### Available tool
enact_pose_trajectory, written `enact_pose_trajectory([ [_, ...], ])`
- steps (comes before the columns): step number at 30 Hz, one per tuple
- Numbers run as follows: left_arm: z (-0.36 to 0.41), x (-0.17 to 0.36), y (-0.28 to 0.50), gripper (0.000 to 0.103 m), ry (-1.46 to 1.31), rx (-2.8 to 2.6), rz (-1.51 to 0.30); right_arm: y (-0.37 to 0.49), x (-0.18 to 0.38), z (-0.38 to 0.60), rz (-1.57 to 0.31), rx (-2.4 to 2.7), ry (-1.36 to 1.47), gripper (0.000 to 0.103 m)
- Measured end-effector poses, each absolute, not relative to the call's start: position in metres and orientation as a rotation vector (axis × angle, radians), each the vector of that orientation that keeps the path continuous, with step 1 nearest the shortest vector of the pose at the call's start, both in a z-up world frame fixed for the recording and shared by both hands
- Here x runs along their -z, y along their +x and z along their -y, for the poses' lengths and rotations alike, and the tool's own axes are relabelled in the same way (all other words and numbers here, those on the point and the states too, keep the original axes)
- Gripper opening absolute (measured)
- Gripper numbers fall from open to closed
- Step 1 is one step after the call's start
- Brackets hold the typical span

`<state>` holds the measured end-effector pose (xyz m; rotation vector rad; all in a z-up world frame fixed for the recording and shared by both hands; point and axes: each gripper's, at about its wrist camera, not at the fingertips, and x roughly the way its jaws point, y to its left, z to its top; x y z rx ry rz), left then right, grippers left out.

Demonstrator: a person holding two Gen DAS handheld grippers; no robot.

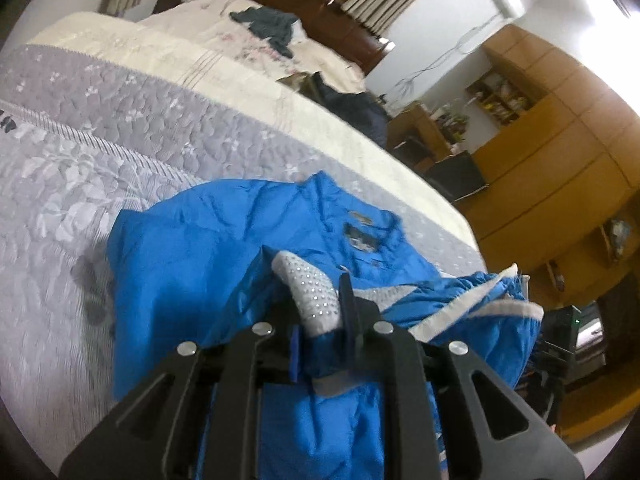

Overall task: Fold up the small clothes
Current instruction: 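Lift the hem with both tools and fold it over toward the collar, then open both tools to release the folded hem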

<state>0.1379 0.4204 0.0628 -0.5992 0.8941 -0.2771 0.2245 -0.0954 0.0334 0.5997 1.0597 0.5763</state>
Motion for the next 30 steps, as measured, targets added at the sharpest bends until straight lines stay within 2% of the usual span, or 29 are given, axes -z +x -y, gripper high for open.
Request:
enact_pose_trajectory([
  [8,-0.432,-0.029,0.176,0.020,-0.606,0.222,-0.938,0.269,0.009,0.106,-1.129,-0.504,0.645,0.011],
  [13,-0.439,-0.030,0.175,0.024,-0.660,0.257,-0.929,0.267,0.009,0.108,-1.114,-0.527,0.650,0.017],
  [16,-0.451,-0.044,0.159,0.034,-0.707,0.284,-0.888,0.257,-0.004,0.112,-1.070,-0.563,0.655,0.024],
  [17,-0.452,-0.049,0.154,0.045,-0.705,0.278,-0.871,0.254,-0.007,0.113,-1.064,-0.569,0.649,0.027],
  [18,-0.456,-0.059,0.145,0.051,-0.684,0.258,-0.837,0.251,-0.010,0.112,-1.059,-0.569,0.636,0.031],
  [20,-0.459,-0.074,0.131,0.052,-0.634,0.240,-0.791,0.244,-0.017,0.111,-1.047,-0.575,0.610,0.038],
  [22,-0.459,-0.088,0.117,0.052,-0.565,0.225,-0.763,0.238,-0.023,0.112,-1.027,-0.563,0.589,0.056],
  [23,-0.457,-0.092,0.112,0.054,-0.532,0.225,-0.755,0.235,-0.028,0.114,-1.012,-0.532,0.563,0.070],
  [30,-0.426,-0.102,0.109,0.064,-0.265,0.227,-0.749,0.233,-0.046,0.115,-0.965,-0.503,0.427,0.075],
])
